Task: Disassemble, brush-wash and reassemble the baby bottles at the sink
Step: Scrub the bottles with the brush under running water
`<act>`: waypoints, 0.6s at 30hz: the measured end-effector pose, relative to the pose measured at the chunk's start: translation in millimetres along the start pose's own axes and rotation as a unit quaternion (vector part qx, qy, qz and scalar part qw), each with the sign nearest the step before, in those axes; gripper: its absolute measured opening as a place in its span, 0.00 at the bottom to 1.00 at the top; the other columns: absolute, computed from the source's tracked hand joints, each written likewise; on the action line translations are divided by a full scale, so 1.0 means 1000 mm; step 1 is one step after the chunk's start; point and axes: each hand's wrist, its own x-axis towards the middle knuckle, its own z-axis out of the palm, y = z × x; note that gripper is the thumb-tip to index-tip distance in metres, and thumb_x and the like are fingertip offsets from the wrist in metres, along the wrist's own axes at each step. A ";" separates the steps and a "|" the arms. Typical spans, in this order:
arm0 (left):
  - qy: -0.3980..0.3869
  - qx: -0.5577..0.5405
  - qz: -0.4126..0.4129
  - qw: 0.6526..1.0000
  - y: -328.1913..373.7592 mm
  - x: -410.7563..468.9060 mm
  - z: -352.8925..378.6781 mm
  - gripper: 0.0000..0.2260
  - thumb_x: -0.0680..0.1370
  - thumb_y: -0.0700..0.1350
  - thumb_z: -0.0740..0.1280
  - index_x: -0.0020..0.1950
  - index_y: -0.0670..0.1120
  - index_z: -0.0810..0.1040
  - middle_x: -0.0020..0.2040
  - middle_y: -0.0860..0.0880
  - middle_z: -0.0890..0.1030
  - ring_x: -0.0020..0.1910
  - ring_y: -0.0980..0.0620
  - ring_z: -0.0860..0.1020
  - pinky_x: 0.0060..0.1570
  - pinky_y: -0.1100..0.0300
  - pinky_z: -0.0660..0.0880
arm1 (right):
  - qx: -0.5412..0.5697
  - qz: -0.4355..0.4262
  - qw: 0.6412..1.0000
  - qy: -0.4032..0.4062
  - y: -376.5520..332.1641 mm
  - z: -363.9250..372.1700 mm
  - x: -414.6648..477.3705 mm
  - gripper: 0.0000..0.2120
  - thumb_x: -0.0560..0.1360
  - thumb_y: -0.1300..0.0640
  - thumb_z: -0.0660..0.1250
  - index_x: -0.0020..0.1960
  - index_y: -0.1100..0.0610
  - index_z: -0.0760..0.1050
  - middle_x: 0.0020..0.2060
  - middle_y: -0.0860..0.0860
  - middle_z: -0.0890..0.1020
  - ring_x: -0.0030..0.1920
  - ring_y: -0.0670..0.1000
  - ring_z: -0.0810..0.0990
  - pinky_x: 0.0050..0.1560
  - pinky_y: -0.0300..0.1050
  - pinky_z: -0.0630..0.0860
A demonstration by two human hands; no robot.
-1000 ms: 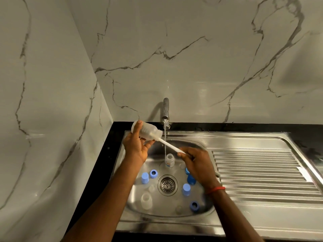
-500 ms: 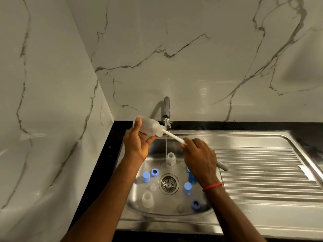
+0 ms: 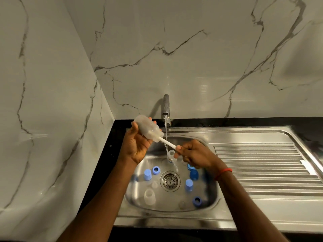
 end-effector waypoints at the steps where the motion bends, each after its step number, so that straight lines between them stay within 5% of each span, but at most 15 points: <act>1: -0.003 -0.001 0.000 1.000 0.000 0.001 0.001 0.49 0.59 0.55 0.85 0.72 0.37 0.69 0.64 0.36 0.77 0.62 0.40 0.80 0.51 0.45 0.81 | 0.055 0.022 0.998 -0.023 0.001 0.000 -0.002 0.19 0.82 0.47 0.61 0.47 0.60 0.83 0.25 0.49 0.71 0.22 0.46 0.65 0.22 0.38 0.64; 5: 0.032 0.016 0.003 0.999 -0.003 0.002 0.001 0.55 0.56 0.55 0.86 0.76 0.41 0.66 0.64 0.38 0.77 0.59 0.41 0.82 0.48 0.42 0.81 | 0.068 0.057 0.995 -0.054 0.007 -0.006 -0.005 0.20 0.80 0.46 0.63 0.49 0.62 0.83 0.27 0.53 0.72 0.22 0.48 0.64 0.22 0.39 0.63; 8: 0.100 0.065 -0.006 0.993 -0.010 -0.005 -0.002 0.47 0.54 0.56 0.86 0.70 0.45 0.73 0.61 0.39 0.79 0.55 0.41 0.83 0.44 0.40 0.82 | -0.164 0.035 0.985 0.036 0.012 -0.016 0.002 0.17 0.78 0.43 0.67 0.45 0.57 0.84 0.30 0.53 0.79 0.27 0.49 0.75 0.33 0.43 0.77; 11: 0.180 0.086 0.025 0.980 -0.022 -0.008 -0.005 0.26 0.67 0.52 0.76 0.64 0.49 0.78 0.67 0.39 0.75 0.62 0.37 0.78 0.43 0.40 0.82 | -0.399 -0.003 0.896 0.197 0.019 -0.012 0.002 0.15 0.78 0.38 0.64 0.45 0.49 0.82 0.32 0.48 0.79 0.32 0.48 0.78 0.37 0.46 0.80; 13: 0.208 0.110 0.064 0.970 -0.025 -0.004 -0.002 0.24 0.70 0.49 0.75 0.65 0.48 0.79 0.67 0.39 0.76 0.64 0.36 0.77 0.43 0.40 0.82 | -0.475 -0.041 0.840 0.259 0.026 0.005 0.001 0.16 0.80 0.38 0.59 0.47 0.47 0.80 0.34 0.46 0.77 0.33 0.47 0.76 0.36 0.45 0.79; 15: 0.230 0.169 0.098 0.954 -0.021 -0.001 0.007 0.20 0.73 0.46 0.75 0.64 0.47 0.79 0.63 0.42 0.79 0.61 0.39 0.78 0.44 0.40 0.82 | -0.462 -0.067 0.842 0.272 0.037 0.023 0.002 0.16 0.81 0.39 0.56 0.48 0.47 0.78 0.35 0.46 0.76 0.33 0.46 0.74 0.34 0.44 0.77; 18: 0.254 0.237 0.136 0.928 -0.010 0.004 0.014 0.12 0.75 0.44 0.75 0.58 0.49 0.81 0.53 0.46 0.82 0.55 0.41 0.80 0.39 0.45 0.82 | -0.365 -0.105 0.901 0.208 0.047 0.031 0.006 0.18 0.81 0.39 0.57 0.42 0.48 0.76 0.28 0.46 0.74 0.27 0.44 0.72 0.31 0.45 0.76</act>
